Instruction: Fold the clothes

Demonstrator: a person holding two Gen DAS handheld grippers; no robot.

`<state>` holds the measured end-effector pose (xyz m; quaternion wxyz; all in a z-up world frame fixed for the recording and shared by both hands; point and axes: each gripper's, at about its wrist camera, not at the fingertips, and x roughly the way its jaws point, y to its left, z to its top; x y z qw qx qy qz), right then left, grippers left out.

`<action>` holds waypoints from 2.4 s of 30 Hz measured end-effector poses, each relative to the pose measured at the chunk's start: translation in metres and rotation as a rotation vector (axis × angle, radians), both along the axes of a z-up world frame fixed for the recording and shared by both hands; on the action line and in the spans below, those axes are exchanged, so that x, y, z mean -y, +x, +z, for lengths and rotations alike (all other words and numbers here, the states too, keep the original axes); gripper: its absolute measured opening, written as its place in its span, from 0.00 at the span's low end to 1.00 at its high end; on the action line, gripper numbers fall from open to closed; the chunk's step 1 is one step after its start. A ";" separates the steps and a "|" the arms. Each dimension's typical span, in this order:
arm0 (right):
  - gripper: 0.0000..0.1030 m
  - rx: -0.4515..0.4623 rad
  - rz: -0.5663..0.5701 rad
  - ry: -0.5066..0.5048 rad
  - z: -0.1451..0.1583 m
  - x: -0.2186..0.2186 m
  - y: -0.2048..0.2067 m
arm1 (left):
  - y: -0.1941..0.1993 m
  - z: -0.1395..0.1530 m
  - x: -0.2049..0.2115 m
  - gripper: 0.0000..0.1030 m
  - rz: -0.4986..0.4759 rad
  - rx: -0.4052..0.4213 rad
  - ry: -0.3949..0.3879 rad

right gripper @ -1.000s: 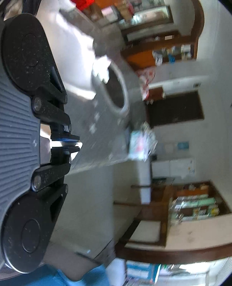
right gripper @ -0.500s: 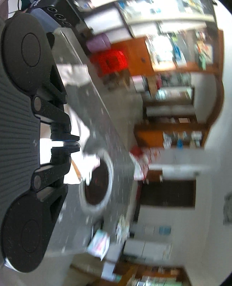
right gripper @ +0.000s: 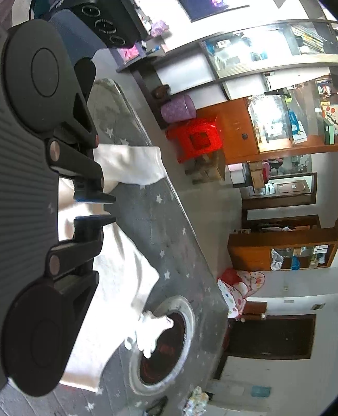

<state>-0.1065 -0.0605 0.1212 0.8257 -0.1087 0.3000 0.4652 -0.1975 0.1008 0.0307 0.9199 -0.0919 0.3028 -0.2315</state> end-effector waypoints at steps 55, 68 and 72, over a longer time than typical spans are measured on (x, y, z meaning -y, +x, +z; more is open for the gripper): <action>0.43 -0.034 -0.061 -0.215 -0.089 0.049 0.026 | 0.034 0.009 -0.092 0.88 0.526 -0.030 0.016; 0.44 -0.014 -0.059 -0.213 -0.079 0.049 0.015 | 0.056 0.000 -0.173 0.79 0.858 -0.058 0.041; 0.44 -0.012 -0.062 -0.214 -0.079 0.050 0.013 | 0.064 -0.008 -0.184 0.67 0.857 -0.083 0.022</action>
